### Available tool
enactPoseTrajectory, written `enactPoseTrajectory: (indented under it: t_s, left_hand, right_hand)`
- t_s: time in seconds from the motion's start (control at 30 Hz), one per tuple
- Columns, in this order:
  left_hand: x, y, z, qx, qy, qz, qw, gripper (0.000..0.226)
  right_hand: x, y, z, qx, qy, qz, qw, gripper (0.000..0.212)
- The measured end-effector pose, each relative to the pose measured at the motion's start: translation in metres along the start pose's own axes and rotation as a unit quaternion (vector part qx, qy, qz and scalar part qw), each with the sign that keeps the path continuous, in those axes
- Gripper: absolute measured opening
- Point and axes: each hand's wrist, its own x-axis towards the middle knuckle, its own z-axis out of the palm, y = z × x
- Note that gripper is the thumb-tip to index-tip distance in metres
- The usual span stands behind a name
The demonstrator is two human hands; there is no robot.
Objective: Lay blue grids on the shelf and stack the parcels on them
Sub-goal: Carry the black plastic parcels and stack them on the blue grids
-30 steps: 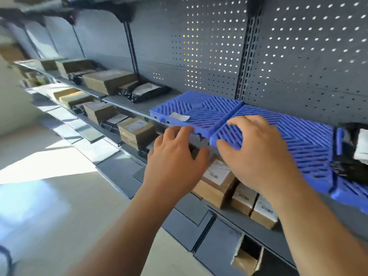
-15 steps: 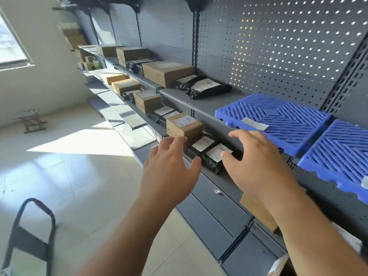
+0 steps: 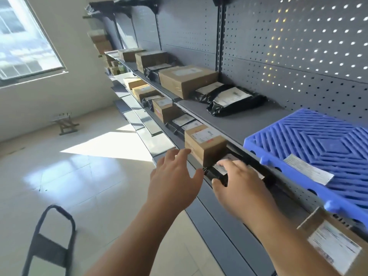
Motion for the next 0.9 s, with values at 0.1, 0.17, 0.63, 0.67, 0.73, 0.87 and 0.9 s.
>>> enactPoseTrajectory:
  t_s: [0.1,0.17,0.63,0.67,0.73,0.87,0.9]
  left_hand:
    - [0.027,-0.002,0.016,0.011,-0.017,-0.002,1.000,0.061]
    - [0.043,-0.005,0.027,0.016,-0.032,-0.005,0.999,0.060]
    - [0.201,-0.046,0.121,0.048,-0.197,0.100,0.974,0.060]
    - [0.213,-0.050,0.127,0.054,-0.213,0.116,0.969,0.059]
    - [0.235,-0.057,0.140,0.065,-0.239,0.148,0.957,0.058]
    - [0.269,-0.065,0.170,0.075,-0.292,0.197,0.933,0.056]
    - [0.274,-0.065,0.178,0.080,-0.307,0.208,0.925,0.056]
  right_hand:
    - [0.031,0.012,0.017,-0.008,-0.033,0.014,0.999,0.048]
    - [0.047,0.020,0.028,-0.013,-0.050,0.029,0.998,0.046]
    - [0.151,0.078,0.102,-0.017,-0.053,0.243,0.969,0.042]
    - [0.158,0.080,0.109,-0.016,-0.052,0.272,0.961,0.043]
    - [0.169,0.085,0.126,-0.003,-0.047,0.325,0.945,0.049]
    - [0.182,0.093,0.158,0.010,-0.035,0.403,0.915,0.049]
    - [0.184,0.096,0.163,0.009,-0.026,0.416,0.909,0.048]
